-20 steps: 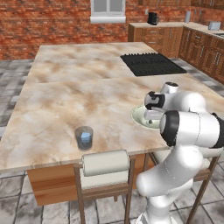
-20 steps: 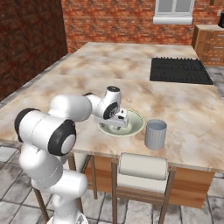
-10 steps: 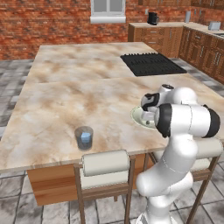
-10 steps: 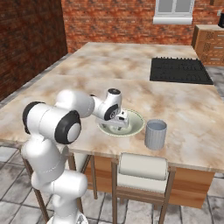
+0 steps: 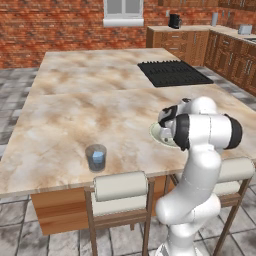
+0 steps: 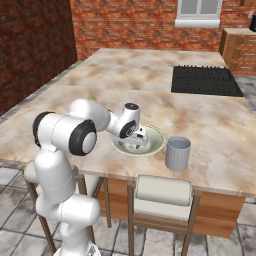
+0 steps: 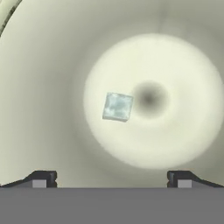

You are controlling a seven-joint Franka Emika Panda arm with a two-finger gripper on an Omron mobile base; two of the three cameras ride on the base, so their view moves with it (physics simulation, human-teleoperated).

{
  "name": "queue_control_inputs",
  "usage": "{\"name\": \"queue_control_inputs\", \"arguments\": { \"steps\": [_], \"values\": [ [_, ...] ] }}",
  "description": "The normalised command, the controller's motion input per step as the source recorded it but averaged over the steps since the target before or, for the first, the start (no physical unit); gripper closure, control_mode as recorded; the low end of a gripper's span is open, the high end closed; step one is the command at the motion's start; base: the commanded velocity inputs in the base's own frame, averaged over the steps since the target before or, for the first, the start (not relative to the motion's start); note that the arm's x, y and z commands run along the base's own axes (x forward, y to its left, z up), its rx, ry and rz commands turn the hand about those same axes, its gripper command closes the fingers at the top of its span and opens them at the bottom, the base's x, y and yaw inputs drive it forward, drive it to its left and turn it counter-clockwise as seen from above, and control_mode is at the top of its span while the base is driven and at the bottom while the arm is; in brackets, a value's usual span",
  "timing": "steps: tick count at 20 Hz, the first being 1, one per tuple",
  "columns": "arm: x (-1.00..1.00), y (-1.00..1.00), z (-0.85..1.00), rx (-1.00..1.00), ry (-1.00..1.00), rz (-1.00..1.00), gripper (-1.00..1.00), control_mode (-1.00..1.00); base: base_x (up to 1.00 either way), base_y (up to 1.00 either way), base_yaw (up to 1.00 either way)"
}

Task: There are four ice cubes in the ice bowl. Place two ice cubes in each glass of water.

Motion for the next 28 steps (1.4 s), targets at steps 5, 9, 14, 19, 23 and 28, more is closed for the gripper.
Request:
{"name": "queue_control_inputs", "arguments": {
  "steps": [5,9,14,19,23,28],
  "values": [
    [0.17,0.0,-0.15,0.0,-0.01,0.0,-1.0,-1.0,0.0,0.0,0.0],
    [0.14,-0.03,-0.18,0.0,0.0,0.0,-1.0,-1.0,0.0,0.0,0.0],
    [0.2,-0.07,-0.16,0.0,-0.01,0.0,-1.0,-1.0,0.0,0.0,0.0],
    [0.24,-0.11,-0.12,0.0,-0.03,0.0,-1.0,-1.0,0.0,0.0,0.0],
    [0.24,-0.1,-0.05,0.0,-0.05,0.0,-1.0,-1.0,0.0,0.0,0.0],
    [0.13,-0.13,-0.07,0.0,-0.03,0.0,-1.0,-1.0,0.0,0.0,0.0]
  ]
}}
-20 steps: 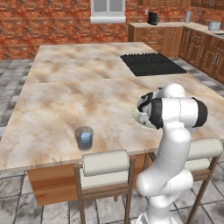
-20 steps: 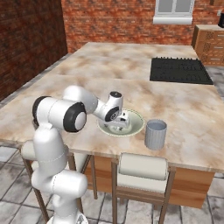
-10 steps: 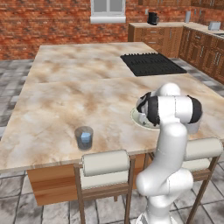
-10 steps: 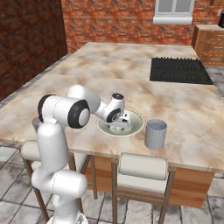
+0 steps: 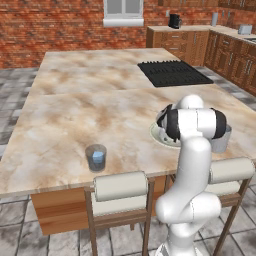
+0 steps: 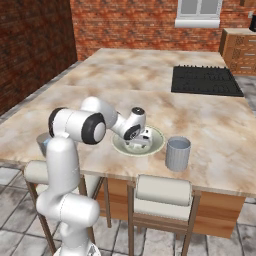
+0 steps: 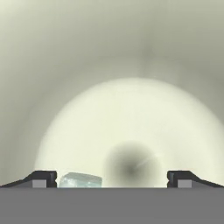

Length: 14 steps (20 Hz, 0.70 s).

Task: There are four ice cubes in the ice bowl. Place two ice cubes in each glass of water.

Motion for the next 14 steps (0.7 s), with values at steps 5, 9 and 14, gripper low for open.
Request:
{"name": "queue_control_inputs", "arguments": {
  "steps": [5,9,14],
  "values": [
    [-0.14,-0.02,-0.16,-0.01,0.0,-0.07,-1.0,-1.0,0.0,0.0,0.0],
    [-0.06,0.0,-0.09,-0.03,0.0,-0.13,-1.0,-1.0,0.0,0.0,0.0],
    [-0.21,0.03,-0.03,-0.04,0.0,-0.13,-1.0,-1.0,0.0,0.0,0.0]
  ]
}}
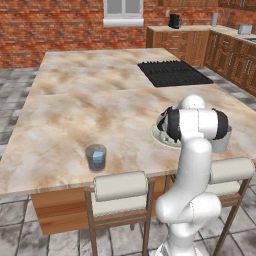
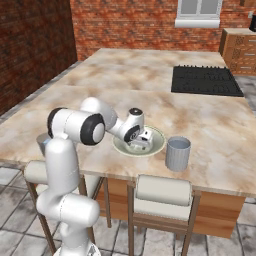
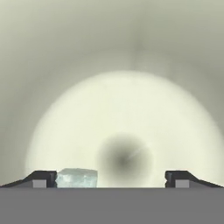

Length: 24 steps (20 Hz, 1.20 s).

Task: There are four ice cubes in the ice bowl. Place two ice cubes in each glass of water.

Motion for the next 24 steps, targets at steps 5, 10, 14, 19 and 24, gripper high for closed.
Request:
{"name": "queue_control_inputs", "arguments": {
  "steps": [5,10,14,19,24],
  "values": [
    [-0.06,0.22,0.0,-0.04,0.0,-0.17,-1.0,-1.0,0.0,0.0,0.0],
    [0.08,0.35,0.0,0.0,0.0,-0.12,-1.0,-1.0,0.0,0.0,0.0],
    [0.21,0.24,0.0,-0.01,0.0,-0.09,1.0,-1.0,0.0,0.0,0.0],
    [0.2,0.03,-0.08,-0.02,0.0,-0.08,1.0,-1.0,0.0,0.0,0.0],
    [0.12,0.0,-0.12,-0.03,0.03,-0.07,1.0,-1.0,0.0,0.0,0.0]
  ]
}}
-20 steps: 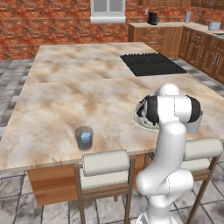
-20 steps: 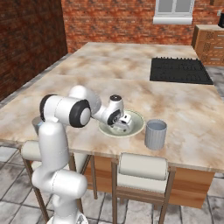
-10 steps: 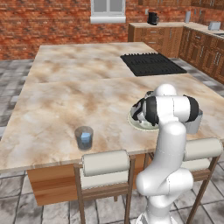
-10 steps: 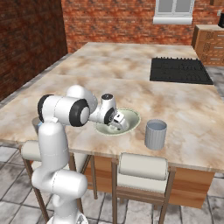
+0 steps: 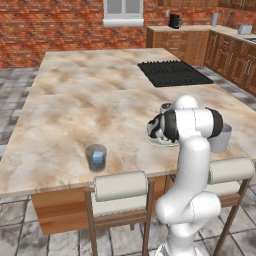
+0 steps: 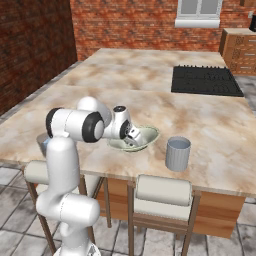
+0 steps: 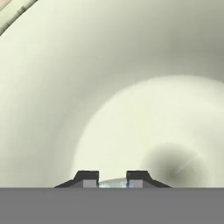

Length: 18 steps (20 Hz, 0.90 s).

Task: There are four ice cubes in the ice bowl. Place two ice cubes in each glass of water.

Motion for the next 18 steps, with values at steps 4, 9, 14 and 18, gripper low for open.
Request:
{"name": "queue_control_inputs", "arguments": {
  "steps": [4,9,14,18],
  "values": [
    [0.02,0.0,-0.05,-0.01,0.06,-0.07,1.0,-1.0,0.0,0.0,0.0],
    [0.0,-0.06,0.06,0.0,0.01,-0.07,1.0,-1.0,0.0,0.0,0.0],
    [-0.13,-0.35,0.49,0.02,-0.05,-0.13,1.0,-1.0,0.0,0.0,0.0],
    [-0.39,-0.34,0.66,0.06,-0.09,-0.18,1.0,-1.0,0.0,0.0,0.0]
  ]
}}
